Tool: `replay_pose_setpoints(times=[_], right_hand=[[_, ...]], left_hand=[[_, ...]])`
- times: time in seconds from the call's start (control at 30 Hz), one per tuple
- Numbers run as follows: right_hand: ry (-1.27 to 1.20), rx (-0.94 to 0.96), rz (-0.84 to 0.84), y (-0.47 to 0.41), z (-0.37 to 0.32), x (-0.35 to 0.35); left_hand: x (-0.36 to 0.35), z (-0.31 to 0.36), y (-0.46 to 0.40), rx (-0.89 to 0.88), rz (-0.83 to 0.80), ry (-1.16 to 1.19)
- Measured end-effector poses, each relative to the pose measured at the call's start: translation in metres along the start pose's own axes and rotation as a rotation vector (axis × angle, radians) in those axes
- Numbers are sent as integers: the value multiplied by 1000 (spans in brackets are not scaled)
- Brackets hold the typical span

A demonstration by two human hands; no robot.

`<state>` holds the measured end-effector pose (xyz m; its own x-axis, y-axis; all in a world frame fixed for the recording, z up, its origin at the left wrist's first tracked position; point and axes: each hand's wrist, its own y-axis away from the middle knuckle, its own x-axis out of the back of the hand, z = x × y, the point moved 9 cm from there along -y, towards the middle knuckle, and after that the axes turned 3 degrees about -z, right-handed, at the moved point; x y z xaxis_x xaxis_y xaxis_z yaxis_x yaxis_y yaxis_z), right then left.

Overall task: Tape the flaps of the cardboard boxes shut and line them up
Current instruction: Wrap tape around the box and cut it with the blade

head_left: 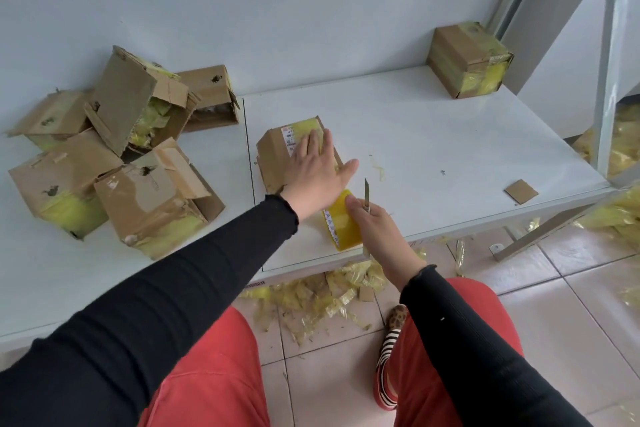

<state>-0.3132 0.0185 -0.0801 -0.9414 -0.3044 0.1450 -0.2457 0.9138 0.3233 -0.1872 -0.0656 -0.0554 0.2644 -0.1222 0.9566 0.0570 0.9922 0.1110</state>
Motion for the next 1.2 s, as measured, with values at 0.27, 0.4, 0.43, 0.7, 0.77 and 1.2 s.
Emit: replay_pose_setpoints(times=[0.27,0.4,0.43,0.7,0.77,1.2], right_hand=[[-130,84,-81,2,-6,-44],[-213,-37,-41,6,3,-60],[-220,-50,-45,5,3,-61],[-299,-115,-114,9,6,-67],[-252,-119,-129,8,10,-61],[1021,373,-28,-47,-57,3]], left_hand=[[12,-25,-50,-122,-47,-122],[14,-30,-59,-177,52,-180],[15,-29,-60,-178,56,-194],[72,-50,3,-91,346,482],[42,-69,37,106,296,659],[-49,-67,82,432,-86,1387]])
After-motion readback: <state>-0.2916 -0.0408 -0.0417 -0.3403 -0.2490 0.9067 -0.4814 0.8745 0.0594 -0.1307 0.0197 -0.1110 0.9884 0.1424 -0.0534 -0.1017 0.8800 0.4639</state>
